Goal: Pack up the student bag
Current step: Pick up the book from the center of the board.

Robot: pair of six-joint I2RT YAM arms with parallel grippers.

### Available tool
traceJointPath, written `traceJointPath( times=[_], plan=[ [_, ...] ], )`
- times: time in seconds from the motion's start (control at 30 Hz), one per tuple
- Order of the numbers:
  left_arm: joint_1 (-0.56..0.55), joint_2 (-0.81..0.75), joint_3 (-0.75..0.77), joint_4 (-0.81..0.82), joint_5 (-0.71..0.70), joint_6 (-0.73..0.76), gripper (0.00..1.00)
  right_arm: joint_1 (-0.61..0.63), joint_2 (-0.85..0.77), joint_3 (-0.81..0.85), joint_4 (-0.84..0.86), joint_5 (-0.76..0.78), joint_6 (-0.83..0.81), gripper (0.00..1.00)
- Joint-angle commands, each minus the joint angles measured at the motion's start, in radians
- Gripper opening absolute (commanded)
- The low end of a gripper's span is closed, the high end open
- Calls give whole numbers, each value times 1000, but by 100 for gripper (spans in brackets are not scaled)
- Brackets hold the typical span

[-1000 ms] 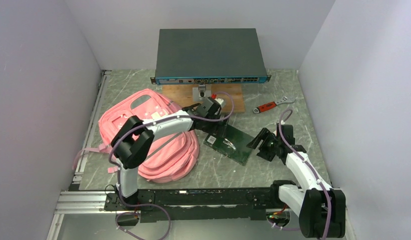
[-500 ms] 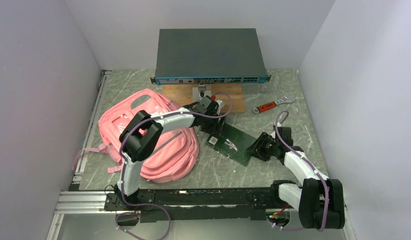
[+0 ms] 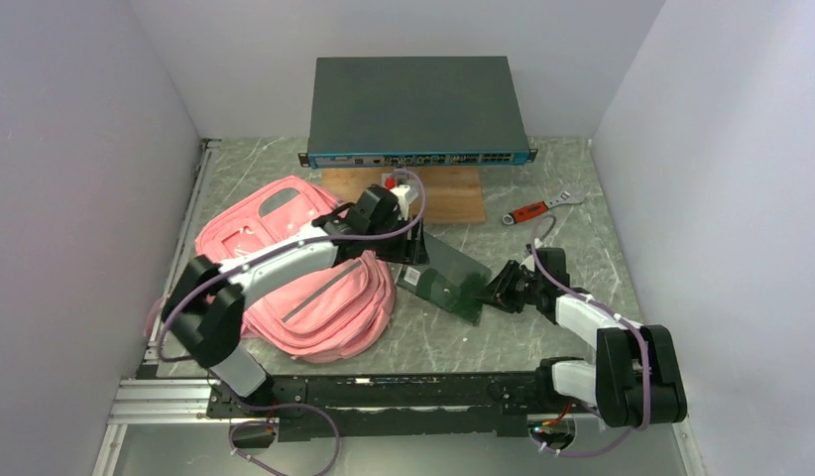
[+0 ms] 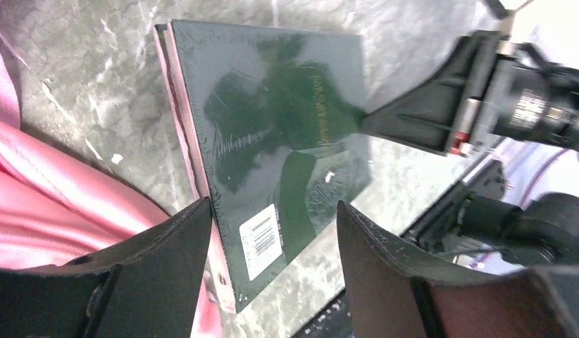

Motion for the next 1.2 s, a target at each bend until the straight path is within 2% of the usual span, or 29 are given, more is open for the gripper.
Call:
traceJointPath(
  times=[0.0, 0.17, 0.37, 0.67, 0.77, 0.97, 1.07, 1.17],
  plan=[
    [-70, -144, -67, 105, 128, -113, 68, 96, 35, 8, 162, -142, 72, 30],
    [-71, -292, -199, 82, 46, -140, 69, 246, 120, 80, 224, -99, 117, 31],
    [-71, -451, -295, -51, -109, -143, 73, 340, 273, 138, 356, -115, 185, 32],
    [-71, -624, -316, -297, -308, -136, 96, 417, 386, 207, 380, -109, 183, 33],
    [-71, -674, -323, -364, -360, -172, 100, 418, 392, 211, 376, -111, 175, 34],
    [-71, -762, -392, -379, -337, -335, 100, 418, 392, 202, 381, -114, 175, 34],
    [-66, -792, -489, -251, -294, -383, 99, 418, 388, 202, 384, -115, 176, 34],
    [-63, -779, -546, -123, -242, -378, 89, 417, 388, 208, 374, -115, 168, 34]
  ],
)
